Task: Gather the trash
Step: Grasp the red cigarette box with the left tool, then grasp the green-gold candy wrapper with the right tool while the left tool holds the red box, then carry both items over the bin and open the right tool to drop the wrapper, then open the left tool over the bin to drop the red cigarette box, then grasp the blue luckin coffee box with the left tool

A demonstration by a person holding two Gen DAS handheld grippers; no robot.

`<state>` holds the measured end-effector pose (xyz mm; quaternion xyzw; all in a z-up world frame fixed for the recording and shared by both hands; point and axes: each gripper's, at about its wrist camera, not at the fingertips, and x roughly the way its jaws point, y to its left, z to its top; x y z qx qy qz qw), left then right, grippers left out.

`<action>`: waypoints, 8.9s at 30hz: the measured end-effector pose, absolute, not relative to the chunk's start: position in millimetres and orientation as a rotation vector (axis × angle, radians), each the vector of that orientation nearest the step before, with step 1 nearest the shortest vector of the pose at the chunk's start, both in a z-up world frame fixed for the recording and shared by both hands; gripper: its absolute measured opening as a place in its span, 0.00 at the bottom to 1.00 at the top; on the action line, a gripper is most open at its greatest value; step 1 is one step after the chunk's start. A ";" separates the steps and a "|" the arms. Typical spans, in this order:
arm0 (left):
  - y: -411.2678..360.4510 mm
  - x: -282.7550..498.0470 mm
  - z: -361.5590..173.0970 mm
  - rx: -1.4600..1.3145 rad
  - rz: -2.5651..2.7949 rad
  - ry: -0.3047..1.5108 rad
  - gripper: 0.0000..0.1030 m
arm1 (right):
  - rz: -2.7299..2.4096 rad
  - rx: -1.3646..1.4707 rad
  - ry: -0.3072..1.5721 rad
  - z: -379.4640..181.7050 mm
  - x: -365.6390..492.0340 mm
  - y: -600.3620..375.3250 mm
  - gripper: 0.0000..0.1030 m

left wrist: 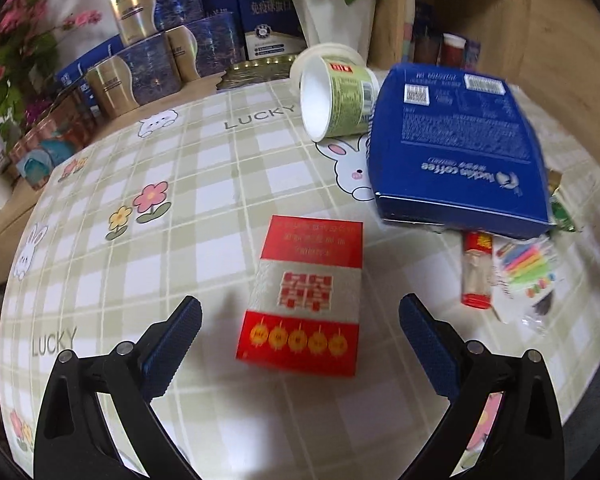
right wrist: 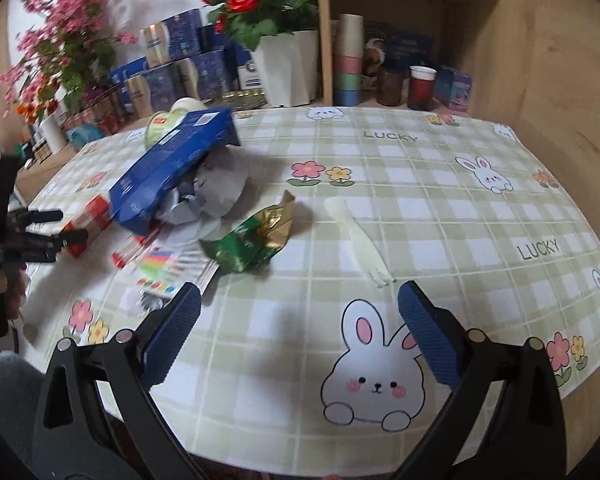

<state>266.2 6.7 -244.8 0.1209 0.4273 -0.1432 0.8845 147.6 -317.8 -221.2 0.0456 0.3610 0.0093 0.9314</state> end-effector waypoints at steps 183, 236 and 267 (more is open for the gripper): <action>-34.5 11.3 -256.7 0.101 -0.561 0.899 0.64 | 0.088 -0.081 0.529 -215.3 3.5 -274.8 0.94; -44.6 104.0 -192.8 0.159 -0.316 0.736 0.93 | 0.035 0.144 0.612 -206.5 71.6 -330.8 0.95; -154.9 291.4 -157.2 0.253 -0.305 0.827 0.29 | 0.104 0.274 0.604 -229.4 89.6 -344.5 0.95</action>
